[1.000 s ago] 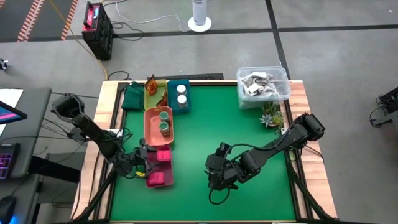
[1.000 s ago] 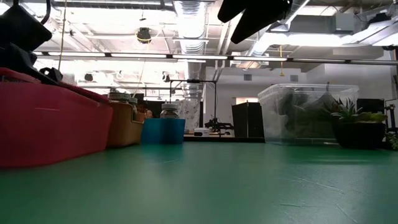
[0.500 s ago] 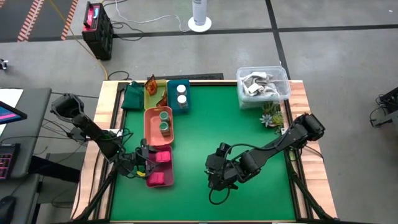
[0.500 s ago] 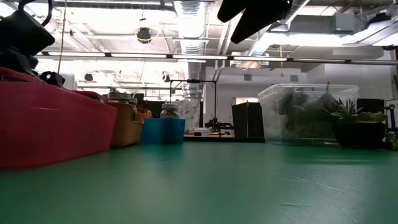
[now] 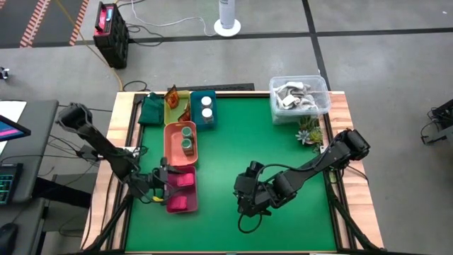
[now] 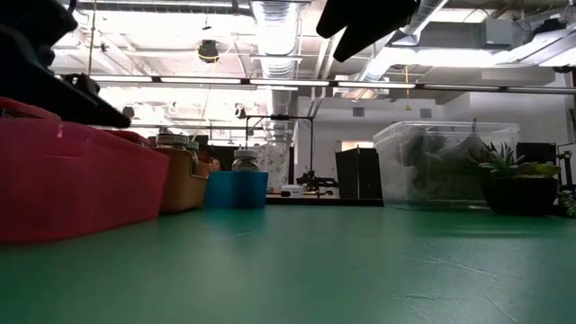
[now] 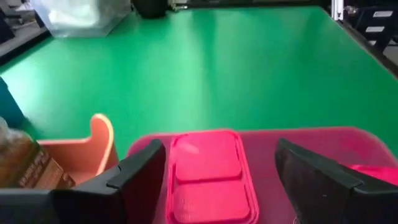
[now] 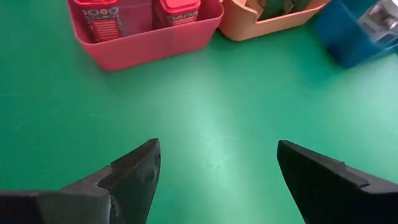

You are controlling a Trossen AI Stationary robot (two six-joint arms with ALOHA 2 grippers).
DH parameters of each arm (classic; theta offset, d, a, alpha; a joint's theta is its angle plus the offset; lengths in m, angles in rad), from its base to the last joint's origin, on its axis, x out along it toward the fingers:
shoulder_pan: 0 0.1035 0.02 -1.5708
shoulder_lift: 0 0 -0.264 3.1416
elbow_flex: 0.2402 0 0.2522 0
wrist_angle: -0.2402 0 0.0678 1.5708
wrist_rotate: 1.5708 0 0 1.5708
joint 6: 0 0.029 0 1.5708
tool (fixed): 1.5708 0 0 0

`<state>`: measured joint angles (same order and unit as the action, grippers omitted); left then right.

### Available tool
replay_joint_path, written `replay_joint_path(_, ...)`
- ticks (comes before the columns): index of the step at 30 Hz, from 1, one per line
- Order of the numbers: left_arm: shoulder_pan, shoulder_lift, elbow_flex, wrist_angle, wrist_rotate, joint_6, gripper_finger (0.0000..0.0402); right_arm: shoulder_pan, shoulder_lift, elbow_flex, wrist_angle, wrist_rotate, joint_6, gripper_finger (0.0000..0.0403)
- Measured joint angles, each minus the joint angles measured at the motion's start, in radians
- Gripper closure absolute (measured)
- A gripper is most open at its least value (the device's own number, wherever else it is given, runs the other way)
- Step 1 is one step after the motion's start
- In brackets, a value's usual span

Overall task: Sort spices by type
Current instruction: Put the red seasoning can into the pink bin, then return to Home Position

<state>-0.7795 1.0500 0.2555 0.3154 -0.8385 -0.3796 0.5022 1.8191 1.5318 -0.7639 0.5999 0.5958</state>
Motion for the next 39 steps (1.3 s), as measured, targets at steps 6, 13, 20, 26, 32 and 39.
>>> replay_joint_path(6, 0.000, -0.091, 0.011, -0.019, -0.006, 0.049, 0.0106, -0.007, -0.001, -0.025, 0.002, 0.015, -0.023, 0.0058)
replay_joint_path(13, 0.005, -0.204, 0.011, -0.012, -0.012, 0.085, 0.0106, -0.030, -0.028, -0.184, 0.101, 0.031, -0.011, 0.0058)
replay_joint_path(20, 0.113, -0.275, 0.011, -0.031, 0.132, 0.107, 0.0106, -0.057, -0.238, -0.477, 0.392, 0.030, -0.054, 0.0058)
replay_joint_path(26, 0.204, -0.312, 0.011, -0.041, 0.155, 0.175, 0.0106, -0.088, -0.450, -0.785, 0.792, 0.031, -0.155, 0.0058)
replay_joint_path(32, 0.243, -0.364, 0.011, -0.080, 0.145, 0.192, 0.0106, -0.127, -0.581, -1.027, 0.992, 0.031, -0.185, 0.0058)
replay_joint_path(39, 0.243, -0.480, 0.011, -0.270, 0.176, 0.114, 0.0106, -0.165, -0.773, -1.187, 1.108, 0.028, -0.249, 0.0058)
